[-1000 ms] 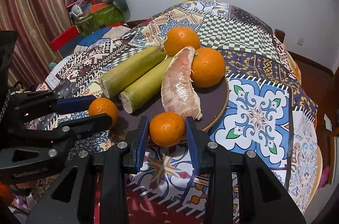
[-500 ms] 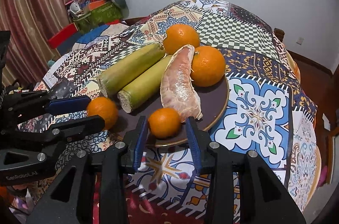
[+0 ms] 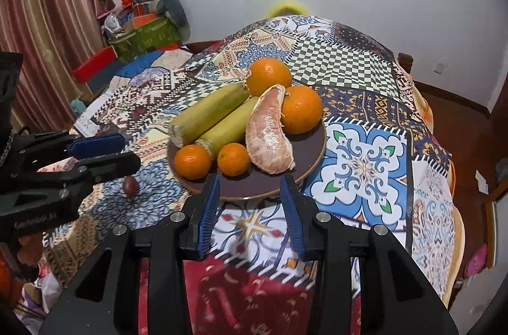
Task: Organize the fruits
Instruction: 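Move right tool to a brown date and close on it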
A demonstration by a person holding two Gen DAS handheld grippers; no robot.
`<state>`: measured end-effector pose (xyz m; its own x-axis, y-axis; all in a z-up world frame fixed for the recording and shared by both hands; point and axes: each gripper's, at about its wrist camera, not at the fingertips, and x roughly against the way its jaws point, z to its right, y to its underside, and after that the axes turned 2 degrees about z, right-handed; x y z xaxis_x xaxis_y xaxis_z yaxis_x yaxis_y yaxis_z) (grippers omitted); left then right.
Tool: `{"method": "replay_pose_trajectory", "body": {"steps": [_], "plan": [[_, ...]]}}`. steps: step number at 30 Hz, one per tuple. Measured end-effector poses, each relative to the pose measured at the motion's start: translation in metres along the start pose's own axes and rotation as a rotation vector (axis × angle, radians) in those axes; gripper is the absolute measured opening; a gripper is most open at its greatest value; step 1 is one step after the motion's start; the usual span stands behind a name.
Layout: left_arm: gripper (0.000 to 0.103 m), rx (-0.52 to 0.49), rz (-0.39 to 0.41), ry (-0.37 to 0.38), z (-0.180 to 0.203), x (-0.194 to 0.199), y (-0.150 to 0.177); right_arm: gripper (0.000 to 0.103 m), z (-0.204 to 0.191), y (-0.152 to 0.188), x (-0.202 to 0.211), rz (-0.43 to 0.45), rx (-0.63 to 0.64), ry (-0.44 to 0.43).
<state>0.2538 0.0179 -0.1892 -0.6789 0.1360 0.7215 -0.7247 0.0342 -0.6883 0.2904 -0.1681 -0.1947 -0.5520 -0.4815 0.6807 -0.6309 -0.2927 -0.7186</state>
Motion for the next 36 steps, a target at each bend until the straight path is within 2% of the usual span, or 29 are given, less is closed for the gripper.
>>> {"method": "replay_pose_trajectory", "body": {"steps": [9,17,30,33,36], "plan": [[0.038,0.033,-0.038,-0.031,-0.022,0.011,0.025,0.036,-0.016,0.014,0.008,-0.019,-0.004,-0.014],[0.038,0.056,-0.091,-0.032,-0.034,0.005,0.049,0.036,-0.034,0.031,-0.008,-0.091,-0.004,-0.038],[0.038,0.075,-0.132,-0.041,-0.044,-0.012,0.058,0.036,-0.041,0.046,-0.035,-0.145,0.014,-0.033],[0.038,0.07,-0.126,-0.037,-0.042,-0.013,0.057,0.025,-0.042,0.045,-0.037,-0.142,0.024,-0.03],[0.038,0.061,-0.121,-0.032,-0.039,-0.015,0.055,0.019,-0.044,0.044,-0.039,-0.156,0.034,-0.044]]}}
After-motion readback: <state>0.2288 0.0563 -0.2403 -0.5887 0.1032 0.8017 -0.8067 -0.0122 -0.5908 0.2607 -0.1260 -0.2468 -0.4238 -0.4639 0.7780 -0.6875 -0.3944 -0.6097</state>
